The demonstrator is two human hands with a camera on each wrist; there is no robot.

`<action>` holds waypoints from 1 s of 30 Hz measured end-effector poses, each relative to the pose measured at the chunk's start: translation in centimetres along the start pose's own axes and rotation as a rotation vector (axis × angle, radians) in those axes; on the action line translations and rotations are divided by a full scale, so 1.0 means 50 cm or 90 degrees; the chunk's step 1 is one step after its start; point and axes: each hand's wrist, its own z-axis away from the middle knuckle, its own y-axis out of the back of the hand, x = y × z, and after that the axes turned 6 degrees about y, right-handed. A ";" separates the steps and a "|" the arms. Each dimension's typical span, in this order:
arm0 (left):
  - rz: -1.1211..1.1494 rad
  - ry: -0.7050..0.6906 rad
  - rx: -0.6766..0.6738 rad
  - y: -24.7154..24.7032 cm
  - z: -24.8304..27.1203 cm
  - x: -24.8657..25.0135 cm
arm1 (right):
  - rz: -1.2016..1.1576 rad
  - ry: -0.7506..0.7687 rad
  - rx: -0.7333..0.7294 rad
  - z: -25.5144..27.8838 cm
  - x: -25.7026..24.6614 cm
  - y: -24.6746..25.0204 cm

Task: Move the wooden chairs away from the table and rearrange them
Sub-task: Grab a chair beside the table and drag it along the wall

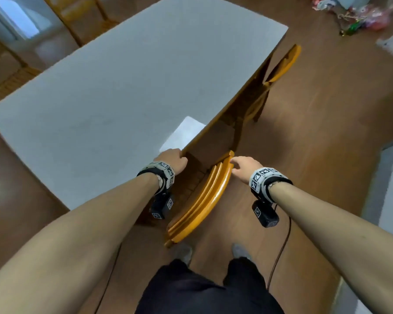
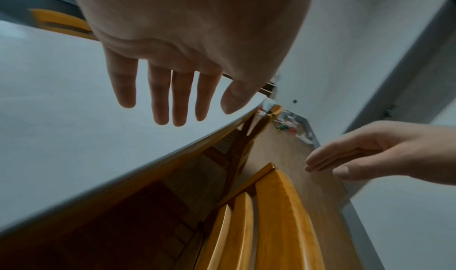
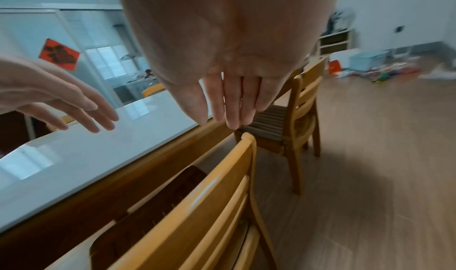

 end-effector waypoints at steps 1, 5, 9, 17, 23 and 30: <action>0.024 0.031 -0.002 -0.026 0.014 -0.004 | 0.015 0.027 -0.013 -0.012 0.010 -0.006; 0.091 0.170 -0.019 -0.139 0.092 -0.016 | 0.045 0.150 -0.071 -0.049 0.038 -0.035; 0.151 0.275 -0.048 -0.251 0.154 -0.015 | 0.059 0.222 -0.114 -0.076 0.057 -0.059; 0.251 0.316 -0.034 -0.394 0.186 -0.010 | 0.235 0.381 -0.120 -0.150 0.081 -0.096; 0.159 0.271 0.044 -0.447 0.199 -0.010 | 0.387 0.492 -0.037 -0.180 0.077 -0.140; 0.156 0.265 0.035 -0.445 0.210 -0.007 | 0.334 0.449 0.027 -0.160 0.102 -0.168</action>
